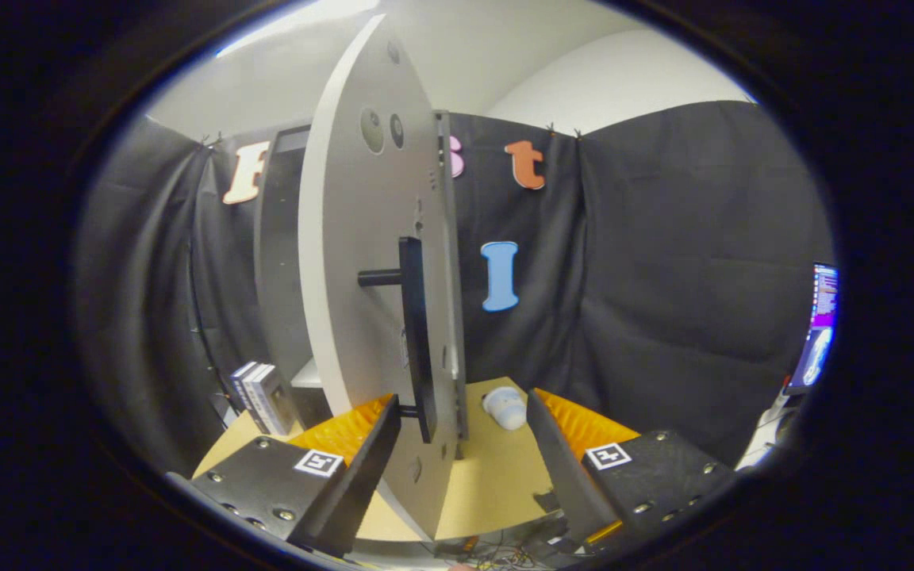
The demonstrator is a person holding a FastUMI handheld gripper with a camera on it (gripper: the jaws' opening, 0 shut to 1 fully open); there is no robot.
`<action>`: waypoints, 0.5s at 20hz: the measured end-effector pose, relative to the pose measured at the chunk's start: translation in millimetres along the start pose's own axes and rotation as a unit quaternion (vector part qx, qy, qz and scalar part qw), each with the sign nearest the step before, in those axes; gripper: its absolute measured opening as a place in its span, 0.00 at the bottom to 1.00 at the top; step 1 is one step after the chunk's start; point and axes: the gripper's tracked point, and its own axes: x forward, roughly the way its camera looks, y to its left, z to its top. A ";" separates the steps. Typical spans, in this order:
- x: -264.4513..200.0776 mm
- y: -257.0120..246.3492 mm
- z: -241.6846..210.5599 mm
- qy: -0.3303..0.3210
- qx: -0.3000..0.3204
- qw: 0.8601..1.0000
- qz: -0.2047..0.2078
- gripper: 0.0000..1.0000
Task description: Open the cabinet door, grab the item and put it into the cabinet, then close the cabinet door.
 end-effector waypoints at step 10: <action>37.3 97.0 -12.9 0.011 0.014 0.994 0.106 0.98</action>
